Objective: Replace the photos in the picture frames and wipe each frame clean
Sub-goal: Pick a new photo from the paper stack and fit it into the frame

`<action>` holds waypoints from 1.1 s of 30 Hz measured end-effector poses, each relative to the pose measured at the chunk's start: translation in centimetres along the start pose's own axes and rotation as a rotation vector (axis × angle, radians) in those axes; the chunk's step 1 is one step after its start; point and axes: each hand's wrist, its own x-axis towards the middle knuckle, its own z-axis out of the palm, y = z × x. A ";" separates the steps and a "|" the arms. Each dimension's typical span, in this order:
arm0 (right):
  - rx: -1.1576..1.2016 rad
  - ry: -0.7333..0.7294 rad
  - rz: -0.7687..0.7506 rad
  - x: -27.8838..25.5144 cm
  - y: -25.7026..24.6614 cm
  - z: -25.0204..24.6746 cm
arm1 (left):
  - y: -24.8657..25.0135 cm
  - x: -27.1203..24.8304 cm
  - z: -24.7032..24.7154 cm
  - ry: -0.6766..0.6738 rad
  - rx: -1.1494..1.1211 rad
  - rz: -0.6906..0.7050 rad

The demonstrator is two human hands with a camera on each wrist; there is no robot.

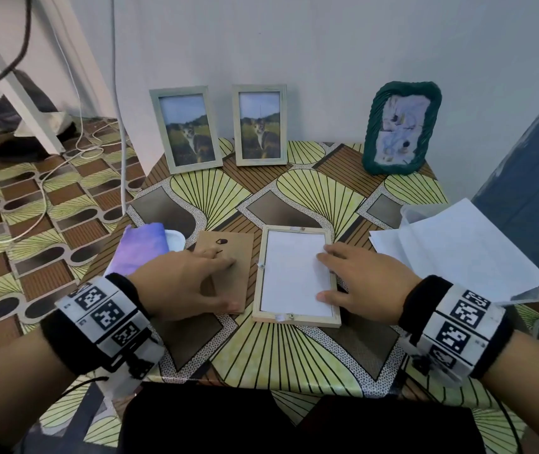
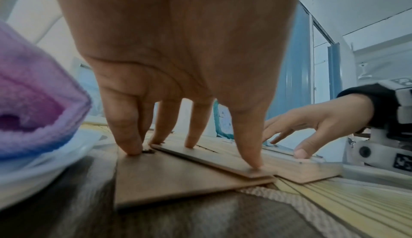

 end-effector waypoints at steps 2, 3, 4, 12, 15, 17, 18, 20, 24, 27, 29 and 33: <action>0.001 -0.004 0.006 0.0 0.1 0.1 | 0.1 -0.3 0.5 -0.024 0.039 -0.002; 0.007 -0.007 0.009 0.0 0.1 0.1 | 0.2 -0.5 0.8 -0.027 0.055 0.002; 0.016 -0.013 0.013 0.0 0.1 0.2 | 0.3 -0.6 1.0 -0.030 0.065 0.006; 0.059 -0.040 0.045 -0.4 -0.1 1.0 | 0.6 -0.8 0.9 -0.001 -0.006 0.027; 0.091 -0.070 0.049 -0.4 0.0 1.1 | 0.5 -1.0 0.5 0.021 -0.134 0.046; 0.139 -0.098 0.040 -0.4 0.2 1.1 | 0.6 -1.2 0.1 0.097 -0.212 0.080; 0.177 -0.112 0.035 -0.4 0.3 1.0 | 0.7 -1.3 -0.1 0.148 -0.236 0.080; 0.268 -0.122 0.027 -0.4 0.7 0.9 | 0.8 -1.2 -0.3 0.236 -0.244 0.052; 0.409 -0.115 0.026 -0.4 1.3 0.8 | 1.4 -0.5 -0.3 0.381 -0.194 0.067; 0.424 -0.133 0.029 -0.5 1.5 0.8 | 1.3 -0.3 -0.3 0.438 -0.135 0.079; 0.413 -0.132 0.031 -0.4 1.5 0.7 | 0.9 -0.1 -0.4 0.390 -0.090 0.080; 0.410 -0.121 0.029 -0.5 1.3 0.7 | 0.7 -0.3 -1.4 0.479 -0.082 -0.039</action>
